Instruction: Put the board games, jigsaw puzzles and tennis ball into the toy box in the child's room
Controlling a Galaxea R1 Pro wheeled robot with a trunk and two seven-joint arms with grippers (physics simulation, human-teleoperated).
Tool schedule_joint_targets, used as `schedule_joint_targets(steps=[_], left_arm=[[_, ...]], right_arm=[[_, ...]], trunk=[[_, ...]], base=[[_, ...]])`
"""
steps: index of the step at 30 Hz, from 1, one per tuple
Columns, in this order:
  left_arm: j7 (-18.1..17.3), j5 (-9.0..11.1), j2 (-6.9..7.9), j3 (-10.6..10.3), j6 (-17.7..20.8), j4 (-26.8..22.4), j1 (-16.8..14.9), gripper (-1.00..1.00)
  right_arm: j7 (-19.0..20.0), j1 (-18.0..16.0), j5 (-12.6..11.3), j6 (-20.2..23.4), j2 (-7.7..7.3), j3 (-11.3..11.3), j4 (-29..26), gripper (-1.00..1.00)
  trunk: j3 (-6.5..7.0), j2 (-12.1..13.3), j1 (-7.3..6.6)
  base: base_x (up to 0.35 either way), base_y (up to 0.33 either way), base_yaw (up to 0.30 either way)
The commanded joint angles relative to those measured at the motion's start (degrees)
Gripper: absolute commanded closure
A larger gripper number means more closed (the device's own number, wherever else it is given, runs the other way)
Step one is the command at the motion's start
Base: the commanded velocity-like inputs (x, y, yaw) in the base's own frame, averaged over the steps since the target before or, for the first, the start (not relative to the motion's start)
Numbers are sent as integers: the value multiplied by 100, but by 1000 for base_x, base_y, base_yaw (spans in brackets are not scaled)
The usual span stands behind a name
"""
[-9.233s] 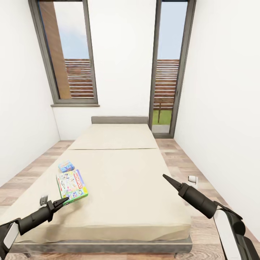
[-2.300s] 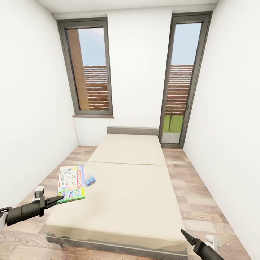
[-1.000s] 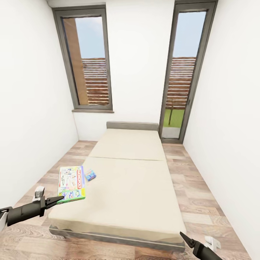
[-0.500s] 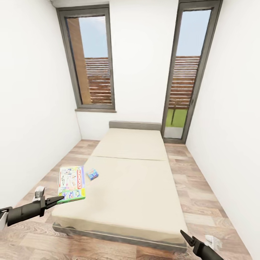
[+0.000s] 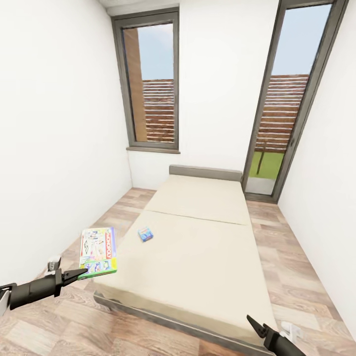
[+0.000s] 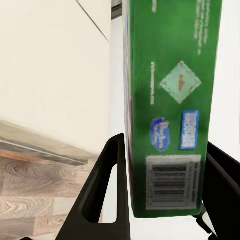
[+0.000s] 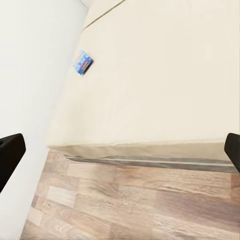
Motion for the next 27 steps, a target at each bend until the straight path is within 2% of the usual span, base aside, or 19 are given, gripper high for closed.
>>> schedule_joint_targets(steps=[1, 7, 12, 18, 27], left_arm=[[-11, 20, 0, 1, 57, 2, -8, 100], [-11, 20, -9, 1, 61, 9, -8, 100], [-14, 20, -3, -2, 62, 26, -8, 100], [-20, 22, -1, 0, 62, 28, -8, 100], [-13, 21, 6, 5, 62, 28, -8, 100]], right_arm=[[17, -3, -54, 57, 0, -8, -3, -100], [-16, -3, -29, 57, 1, -8, -3, -100], [-221, -3, -27, 52, 1, -1, -3, -100], [-337, -3, -19, 50, 1, 150, -3, -100], [-359, -3, -20, 50, 1, 184, -3, -100]], trunk=[[-13, -13, 4], [-13, -13, 4], [-13, -13, 4], [-13, -13, 4], [-13, -13, 4]], base=[[0, 0, 292], [0, 0, 292], [0, 0, 292], [0, 0, 292], [0, 0, 292]])
